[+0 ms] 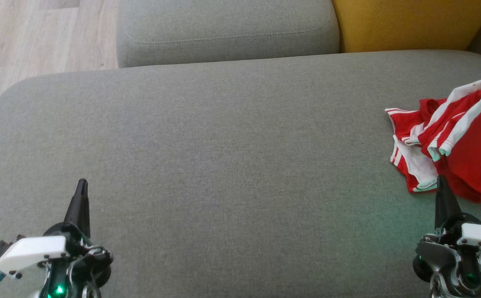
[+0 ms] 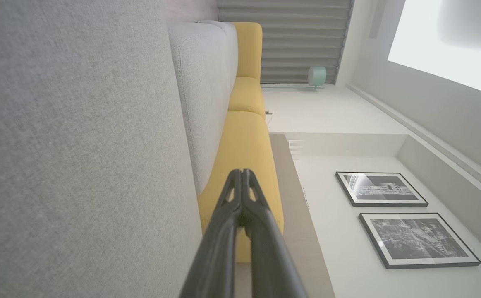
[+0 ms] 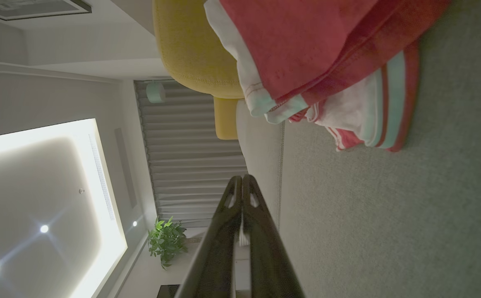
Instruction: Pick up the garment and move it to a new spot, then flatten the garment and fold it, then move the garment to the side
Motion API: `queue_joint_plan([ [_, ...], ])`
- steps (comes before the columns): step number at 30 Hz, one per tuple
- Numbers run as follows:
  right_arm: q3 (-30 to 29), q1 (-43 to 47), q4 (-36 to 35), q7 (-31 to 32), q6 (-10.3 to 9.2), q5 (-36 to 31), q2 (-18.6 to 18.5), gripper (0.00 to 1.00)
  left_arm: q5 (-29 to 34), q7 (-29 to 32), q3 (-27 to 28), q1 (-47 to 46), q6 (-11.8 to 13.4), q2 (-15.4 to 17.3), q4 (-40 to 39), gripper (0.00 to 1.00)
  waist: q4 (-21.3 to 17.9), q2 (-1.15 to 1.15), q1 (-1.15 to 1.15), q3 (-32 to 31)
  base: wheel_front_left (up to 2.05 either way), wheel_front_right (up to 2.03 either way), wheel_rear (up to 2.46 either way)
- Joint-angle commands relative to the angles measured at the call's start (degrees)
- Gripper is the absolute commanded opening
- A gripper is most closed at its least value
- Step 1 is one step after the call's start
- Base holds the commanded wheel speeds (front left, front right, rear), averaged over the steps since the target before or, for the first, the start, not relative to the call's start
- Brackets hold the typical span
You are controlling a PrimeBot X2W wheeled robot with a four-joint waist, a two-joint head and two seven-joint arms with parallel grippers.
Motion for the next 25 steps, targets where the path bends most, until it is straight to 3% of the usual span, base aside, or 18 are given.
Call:
queue_joint_plan([
  [1,0.9,-3.0,-1.7,0.5,0.44,-0.3,-0.3,0.0,0.5,0.4,1.9,-3.2,-0.4,0.3,-1.5,0.0,0.0,0.0,0.0,0.0,0.0,0.0,0.0],
  [25,0.6,-3.1,-1.7,0.8,0.44,-0.5,-0.1,0.0,0.6,0.6,2.1,-3.2,-0.4,0.2,-1.5,0.0,0.0,0.0,0.0,0.0,0.0,0.0,0.0],
])
